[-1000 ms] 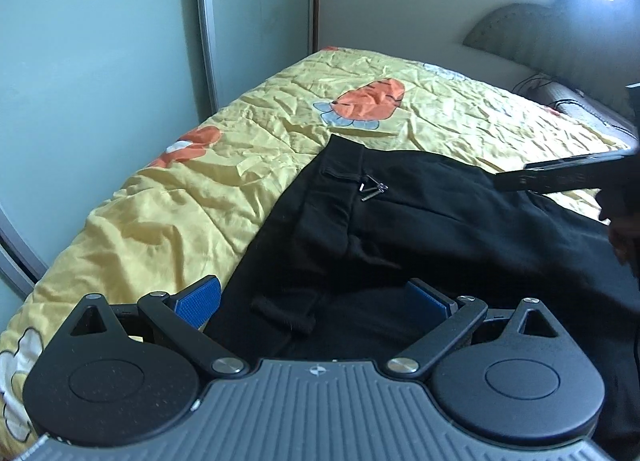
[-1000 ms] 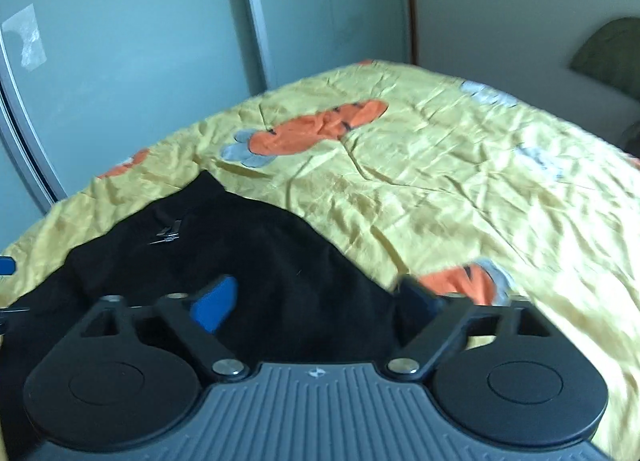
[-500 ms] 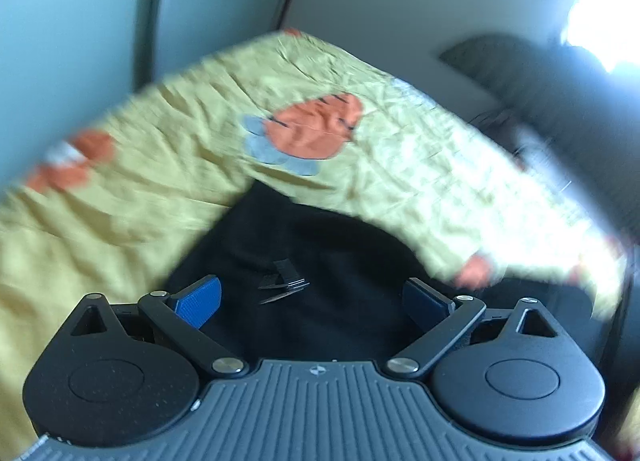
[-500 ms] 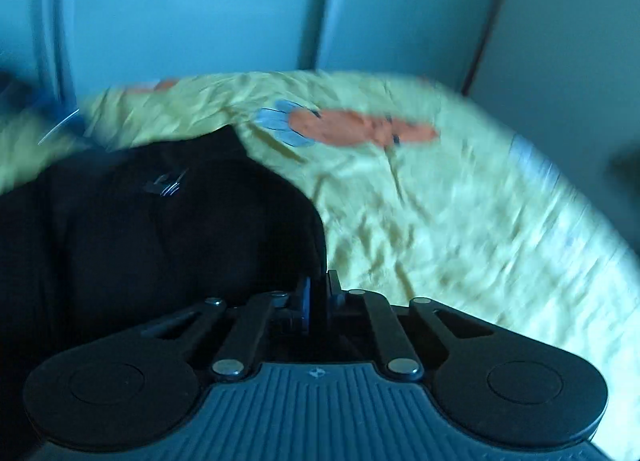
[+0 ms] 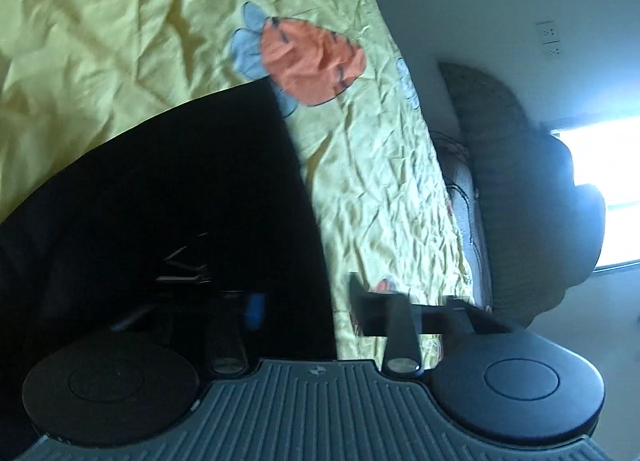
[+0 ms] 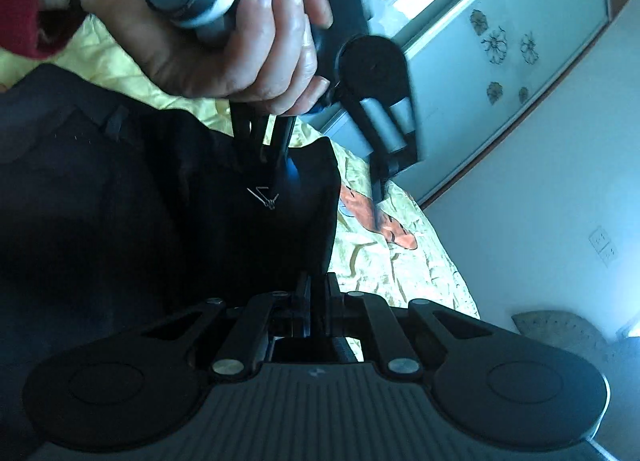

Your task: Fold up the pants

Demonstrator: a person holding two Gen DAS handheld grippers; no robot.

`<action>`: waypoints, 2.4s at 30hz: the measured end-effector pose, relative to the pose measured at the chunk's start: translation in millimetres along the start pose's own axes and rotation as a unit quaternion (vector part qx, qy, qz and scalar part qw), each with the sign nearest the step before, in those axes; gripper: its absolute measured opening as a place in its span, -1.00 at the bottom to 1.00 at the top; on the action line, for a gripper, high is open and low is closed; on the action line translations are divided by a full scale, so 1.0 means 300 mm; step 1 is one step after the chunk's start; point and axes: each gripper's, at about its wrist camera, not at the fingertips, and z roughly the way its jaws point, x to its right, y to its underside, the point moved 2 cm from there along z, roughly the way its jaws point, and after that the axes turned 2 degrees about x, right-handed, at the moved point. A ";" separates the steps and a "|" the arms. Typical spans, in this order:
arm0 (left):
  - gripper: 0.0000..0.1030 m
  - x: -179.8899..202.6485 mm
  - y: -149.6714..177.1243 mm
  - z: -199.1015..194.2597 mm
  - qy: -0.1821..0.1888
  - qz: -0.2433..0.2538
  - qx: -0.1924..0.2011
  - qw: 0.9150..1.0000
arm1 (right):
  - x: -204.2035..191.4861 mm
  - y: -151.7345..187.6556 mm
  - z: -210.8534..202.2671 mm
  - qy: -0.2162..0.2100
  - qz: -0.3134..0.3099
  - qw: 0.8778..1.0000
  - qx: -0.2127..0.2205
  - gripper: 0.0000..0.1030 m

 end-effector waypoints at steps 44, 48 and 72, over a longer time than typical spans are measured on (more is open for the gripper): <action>-0.90 -0.185 0.477 -0.564 0.012 0.232 0.118 0.966 | 0.074 0.145 -0.426 0.104 0.129 0.979 -0.116 -0.88; -0.90 -0.236 0.516 -0.563 -0.015 0.246 0.108 0.963 | -0.036 0.149 -0.459 0.081 0.132 0.980 -0.125 -0.88; -0.48 -0.291 0.569 -0.619 -0.133 0.252 0.092 0.954 | -0.143 0.217 -0.431 0.080 0.131 0.977 -0.148 -0.67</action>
